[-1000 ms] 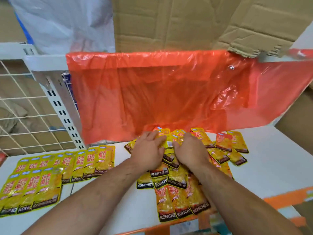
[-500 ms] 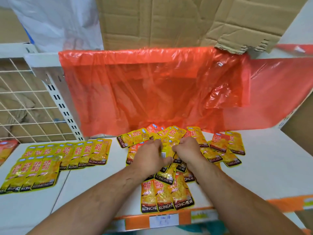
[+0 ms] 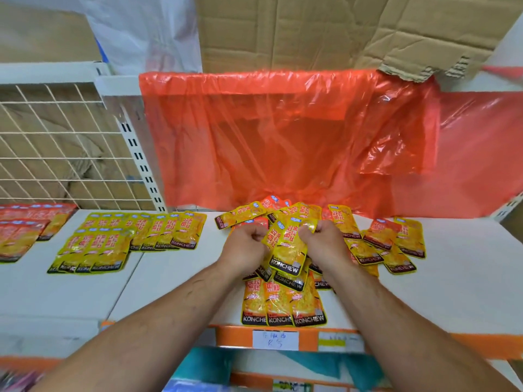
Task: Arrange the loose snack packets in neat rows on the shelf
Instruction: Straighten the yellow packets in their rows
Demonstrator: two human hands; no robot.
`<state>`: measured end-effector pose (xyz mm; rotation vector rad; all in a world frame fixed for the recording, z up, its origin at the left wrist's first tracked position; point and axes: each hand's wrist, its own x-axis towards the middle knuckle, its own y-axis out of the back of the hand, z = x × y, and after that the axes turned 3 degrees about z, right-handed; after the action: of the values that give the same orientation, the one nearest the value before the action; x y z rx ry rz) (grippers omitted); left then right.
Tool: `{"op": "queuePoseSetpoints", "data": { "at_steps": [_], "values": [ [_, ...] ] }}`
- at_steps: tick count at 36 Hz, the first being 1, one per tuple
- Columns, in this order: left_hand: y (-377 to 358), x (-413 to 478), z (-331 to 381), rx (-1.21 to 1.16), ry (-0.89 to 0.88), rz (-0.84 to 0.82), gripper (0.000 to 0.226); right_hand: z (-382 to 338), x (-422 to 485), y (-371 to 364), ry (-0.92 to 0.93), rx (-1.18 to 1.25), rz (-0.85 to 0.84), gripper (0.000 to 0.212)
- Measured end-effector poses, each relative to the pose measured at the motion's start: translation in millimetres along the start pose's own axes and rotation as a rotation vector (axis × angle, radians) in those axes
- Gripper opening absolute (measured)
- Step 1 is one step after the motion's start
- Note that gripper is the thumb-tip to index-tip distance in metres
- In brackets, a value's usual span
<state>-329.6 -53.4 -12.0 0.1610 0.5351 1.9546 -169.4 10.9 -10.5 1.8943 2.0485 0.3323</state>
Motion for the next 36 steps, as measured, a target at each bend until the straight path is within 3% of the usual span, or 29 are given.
{"op": "queuePoseSetpoints", "data": {
  "at_steps": [3,9,12,18,23,29,36],
  "values": [
    [10,-6,-11,-0.105,0.065,0.050,0.033,-4,-5,-3,-0.049,0.110,-0.154,0.020],
    [37,-27,-11,-0.285,0.156,0.139,0.035,-12,-15,-27,-0.059,0.106,-0.275,0.050],
    [55,-37,-15,-0.379,0.224,0.178,0.029,-21,-25,-42,-0.032,0.056,-0.326,0.050],
    [101,-43,-54,-0.515,0.272,0.223,0.056,-42,-53,-78,0.020,0.004,-0.412,0.043],
    [143,-74,-65,-0.618,0.305,0.284,0.043,-63,-84,-114,0.089,-0.084,-0.445,0.039],
    [199,-107,-101,-0.699,0.323,0.337,0.048,-86,-135,-164,0.154,-0.155,-0.464,0.036],
    [262,-144,-138,-0.595,0.352,0.372,0.034,-95,-197,-218,0.088,-0.126,-0.533,0.040]
  ]
}}
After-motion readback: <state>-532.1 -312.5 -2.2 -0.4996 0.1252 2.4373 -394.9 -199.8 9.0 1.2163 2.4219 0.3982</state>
